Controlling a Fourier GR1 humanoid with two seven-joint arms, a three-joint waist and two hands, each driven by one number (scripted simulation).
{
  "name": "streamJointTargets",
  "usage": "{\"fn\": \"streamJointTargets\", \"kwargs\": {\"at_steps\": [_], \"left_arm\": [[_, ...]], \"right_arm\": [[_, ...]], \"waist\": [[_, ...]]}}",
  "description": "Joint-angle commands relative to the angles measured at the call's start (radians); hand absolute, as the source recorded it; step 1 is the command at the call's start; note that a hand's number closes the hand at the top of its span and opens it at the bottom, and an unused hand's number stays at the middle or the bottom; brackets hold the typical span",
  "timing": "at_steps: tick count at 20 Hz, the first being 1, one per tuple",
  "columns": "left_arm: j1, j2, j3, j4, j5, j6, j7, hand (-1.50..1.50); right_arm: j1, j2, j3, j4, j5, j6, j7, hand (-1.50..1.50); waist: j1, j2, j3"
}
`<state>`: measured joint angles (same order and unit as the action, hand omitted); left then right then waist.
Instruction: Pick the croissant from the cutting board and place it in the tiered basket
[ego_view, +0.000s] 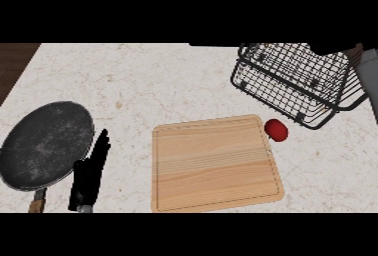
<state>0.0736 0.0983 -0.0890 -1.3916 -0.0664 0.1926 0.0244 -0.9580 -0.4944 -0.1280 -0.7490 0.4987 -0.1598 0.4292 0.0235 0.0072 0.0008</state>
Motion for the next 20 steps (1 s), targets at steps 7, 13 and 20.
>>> {"fn": "streamJointTargets", "kwargs": {"at_steps": [7,13,20], "left_arm": [[0.013,0.016,0.004,-0.046,0.01,-0.024,0.03,0.0],[0.006,0.0,0.025,0.005,0.015,-0.013,-0.017,0.0],[0.024,0.022,0.052,0.005,0.033,-0.031,-0.02,0.0]], "right_arm": [[-0.042,0.085,-0.204,0.05,-0.206,-0.106,-0.17,-1.5],[-0.02,0.003,-0.291,0.028,-0.216,-0.271,-0.27,-1.5],[0.149,-0.177,-0.412,-0.083,-0.276,-0.269,-0.18,-1.5]], "waist": [[-0.007,-0.006,0.0],[-0.013,-0.005,-0.001],[-0.044,-0.014,-0.001]]}}
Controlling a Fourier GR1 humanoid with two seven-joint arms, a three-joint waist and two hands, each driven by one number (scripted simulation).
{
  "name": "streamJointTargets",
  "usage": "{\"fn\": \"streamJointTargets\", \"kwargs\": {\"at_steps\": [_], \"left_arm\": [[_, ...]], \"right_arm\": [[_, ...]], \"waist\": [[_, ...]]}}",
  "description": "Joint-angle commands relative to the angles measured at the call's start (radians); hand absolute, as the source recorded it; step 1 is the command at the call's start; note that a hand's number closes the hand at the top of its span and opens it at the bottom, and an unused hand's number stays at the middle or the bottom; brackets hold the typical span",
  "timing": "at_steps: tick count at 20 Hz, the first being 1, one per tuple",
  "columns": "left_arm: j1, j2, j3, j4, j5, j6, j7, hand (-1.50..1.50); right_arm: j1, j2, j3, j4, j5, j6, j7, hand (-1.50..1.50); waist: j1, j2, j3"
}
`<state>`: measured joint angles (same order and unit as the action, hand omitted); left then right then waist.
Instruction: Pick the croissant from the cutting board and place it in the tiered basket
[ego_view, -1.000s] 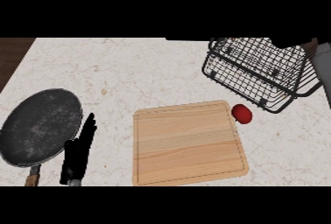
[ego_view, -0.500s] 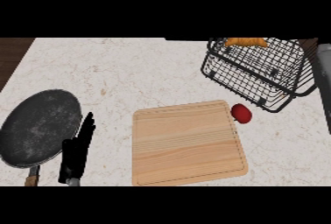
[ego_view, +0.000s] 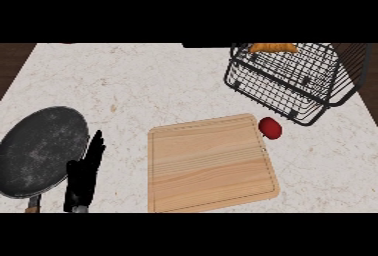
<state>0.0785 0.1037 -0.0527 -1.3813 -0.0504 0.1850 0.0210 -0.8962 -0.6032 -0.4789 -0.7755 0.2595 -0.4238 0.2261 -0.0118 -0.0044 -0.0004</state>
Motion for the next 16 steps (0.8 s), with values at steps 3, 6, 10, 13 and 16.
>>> {"fn": "streamJointTargets", "kwargs": {"at_steps": [3,6,10,13,16], "left_arm": [[0.028,0.03,0.025,-0.05,0.007,-0.002,0.026,0.0],[0.049,0.012,0.031,0.008,0.02,-0.009,-0.028,0.0],[0.042,0.01,0.025,-0.007,0.007,0.0,-0.024,0.0],[0.019,-0.032,-0.005,0.023,-0.03,0.039,-0.042,0.0],[0.036,-0.014,-0.014,-0.062,-0.024,0.023,0.041,0.0]], "right_arm": [[0.196,-0.129,-0.101,-0.186,-0.095,0.091,0.106,-1.5],[0.33,-0.2,-0.208,-0.246,-0.195,0.2,0.084,-1.5],[0.524,-0.292,-0.357,-0.273,-0.311,0.375,0.039,-1.5],[0.667,-0.305,-0.465,-0.298,-0.396,0.505,0.001,-1.5],[0.764,-0.314,-0.559,-0.362,-0.48,0.609,0.052,-1.5]], "waist": [[-0.03,-0.011,0.0],[-0.04,-0.008,0.0],[-0.041,-0.006,0.001],[-0.045,-0.005,0.001],[-0.021,-0.003,0.0]]}}
